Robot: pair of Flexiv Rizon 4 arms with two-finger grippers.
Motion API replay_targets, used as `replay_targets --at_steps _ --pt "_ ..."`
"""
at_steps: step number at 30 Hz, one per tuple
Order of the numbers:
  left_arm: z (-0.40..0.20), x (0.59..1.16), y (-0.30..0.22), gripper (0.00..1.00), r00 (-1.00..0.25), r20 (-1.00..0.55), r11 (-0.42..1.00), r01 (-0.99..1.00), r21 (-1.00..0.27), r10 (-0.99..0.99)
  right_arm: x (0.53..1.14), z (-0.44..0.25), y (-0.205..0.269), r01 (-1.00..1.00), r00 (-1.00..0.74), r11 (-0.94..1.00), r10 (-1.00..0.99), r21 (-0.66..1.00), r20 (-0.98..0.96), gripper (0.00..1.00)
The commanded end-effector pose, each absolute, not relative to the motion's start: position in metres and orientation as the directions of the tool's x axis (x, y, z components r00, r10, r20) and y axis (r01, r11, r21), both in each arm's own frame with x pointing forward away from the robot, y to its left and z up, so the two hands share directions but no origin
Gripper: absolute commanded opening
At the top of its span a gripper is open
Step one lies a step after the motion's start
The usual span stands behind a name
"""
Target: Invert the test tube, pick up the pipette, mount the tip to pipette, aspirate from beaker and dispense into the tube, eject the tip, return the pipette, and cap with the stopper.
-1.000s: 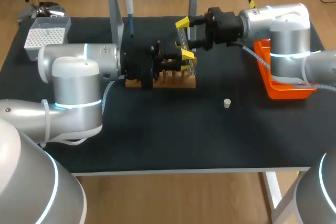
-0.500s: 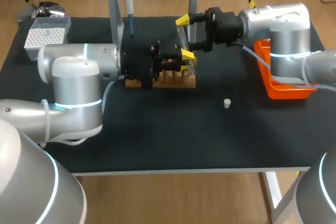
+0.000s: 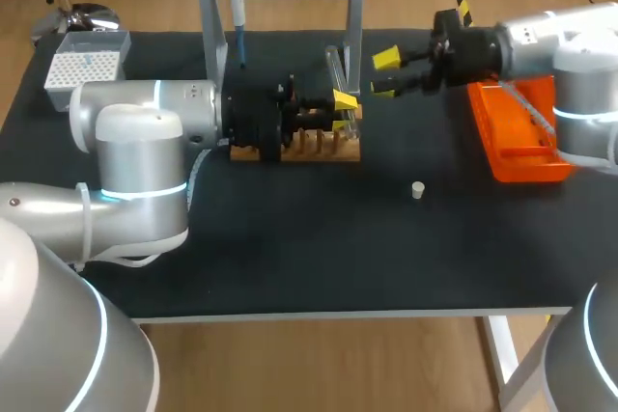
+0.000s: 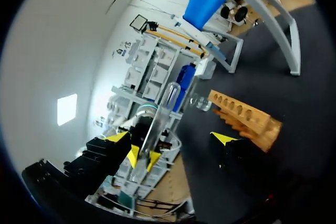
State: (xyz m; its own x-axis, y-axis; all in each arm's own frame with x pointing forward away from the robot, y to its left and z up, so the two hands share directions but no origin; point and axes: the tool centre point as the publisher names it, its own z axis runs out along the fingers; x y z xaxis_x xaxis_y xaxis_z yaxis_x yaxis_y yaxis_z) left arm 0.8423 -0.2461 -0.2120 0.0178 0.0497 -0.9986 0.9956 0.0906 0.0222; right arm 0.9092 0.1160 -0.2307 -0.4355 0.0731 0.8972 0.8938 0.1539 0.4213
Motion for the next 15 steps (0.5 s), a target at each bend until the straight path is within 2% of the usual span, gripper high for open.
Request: replay_targets --at_steps 1,3,15 --pt "-0.2116 0.8425 -0.2463 0.0 0.018 -0.999 0.09 0.996 0.023 0.051 0.8961 -0.2289 0.101 0.826 -0.562 0.142 0.118 0.546 0.819 1.0" --pt "-0.2116 0.8425 -0.2463 0.0 0.018 -0.999 0.09 0.996 0.023 0.051 0.8964 -0.2358 0.0955 0.747 -0.662 0.112 0.22 0.655 0.717 1.0" --pt "-0.2116 0.8425 -0.2463 0.0 0.018 -0.999 0.09 0.996 0.023 0.051 0.8964 -0.2358 0.0955 0.747 -0.662 0.112 0.22 0.655 0.717 1.0"
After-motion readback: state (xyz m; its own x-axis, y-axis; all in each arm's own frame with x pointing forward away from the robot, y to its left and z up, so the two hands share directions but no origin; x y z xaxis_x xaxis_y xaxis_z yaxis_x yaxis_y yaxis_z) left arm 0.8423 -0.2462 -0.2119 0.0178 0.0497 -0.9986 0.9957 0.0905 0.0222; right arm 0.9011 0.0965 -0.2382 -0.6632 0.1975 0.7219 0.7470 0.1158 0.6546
